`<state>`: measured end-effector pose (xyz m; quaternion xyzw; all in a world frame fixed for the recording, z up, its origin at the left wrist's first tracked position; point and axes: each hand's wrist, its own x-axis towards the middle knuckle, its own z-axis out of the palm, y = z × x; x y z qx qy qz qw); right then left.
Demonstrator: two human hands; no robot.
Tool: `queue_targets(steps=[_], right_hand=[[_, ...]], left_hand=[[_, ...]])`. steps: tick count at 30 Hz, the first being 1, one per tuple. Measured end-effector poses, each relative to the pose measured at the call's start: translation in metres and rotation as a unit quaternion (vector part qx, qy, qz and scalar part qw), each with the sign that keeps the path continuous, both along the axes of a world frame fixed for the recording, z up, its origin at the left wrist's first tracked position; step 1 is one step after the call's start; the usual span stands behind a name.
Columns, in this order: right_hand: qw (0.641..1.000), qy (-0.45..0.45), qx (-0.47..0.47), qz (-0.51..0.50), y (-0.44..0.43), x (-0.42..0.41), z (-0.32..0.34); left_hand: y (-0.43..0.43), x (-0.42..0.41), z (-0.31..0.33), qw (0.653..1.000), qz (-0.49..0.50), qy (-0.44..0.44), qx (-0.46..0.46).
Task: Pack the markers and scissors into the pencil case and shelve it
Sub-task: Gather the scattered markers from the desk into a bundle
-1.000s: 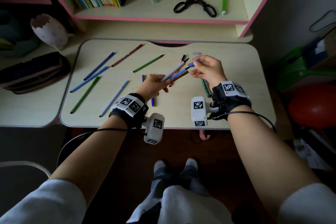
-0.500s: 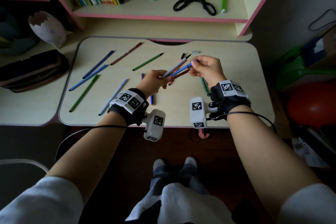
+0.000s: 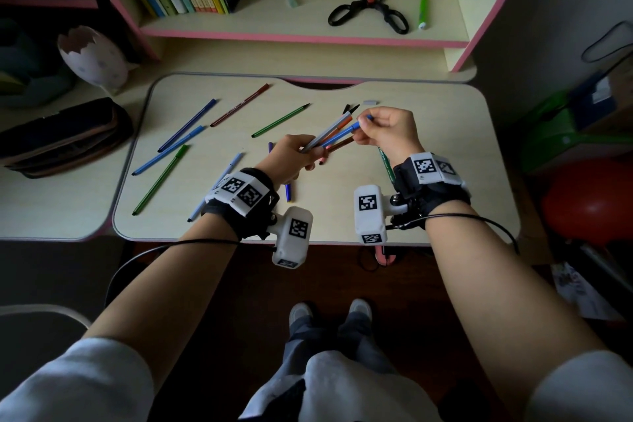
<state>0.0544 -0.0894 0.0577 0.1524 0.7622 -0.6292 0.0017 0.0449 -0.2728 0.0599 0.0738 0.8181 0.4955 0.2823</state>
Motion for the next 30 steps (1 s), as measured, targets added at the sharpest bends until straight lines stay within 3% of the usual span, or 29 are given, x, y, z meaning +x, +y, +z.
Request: queue_targets(steps=[8,19,25,30], right_hand=[[1.000,-0.021,-0.011,-0.005,-0.006,-0.003,-0.006],[0.998,-0.053,0.031,-0.032,-0.009,-0.022,-0.007],[0.994,-0.076,0.019,-0.074,0.009,-0.044,-0.017],[0.988,-0.084,0.073,-0.103,0.036,-0.070,-0.037]], left_hand=[[-0.008,-0.012,-0.004,0.999,-0.032,0.008,-0.041],[-0.018,-0.032,-0.015,0.999,-0.037,-0.003,-0.013],[-0.008,-0.057,-0.026,1.000,0.017,-0.002,0.000],[0.007,-0.078,-0.041,0.999,0.028,-0.020,-0.010]])
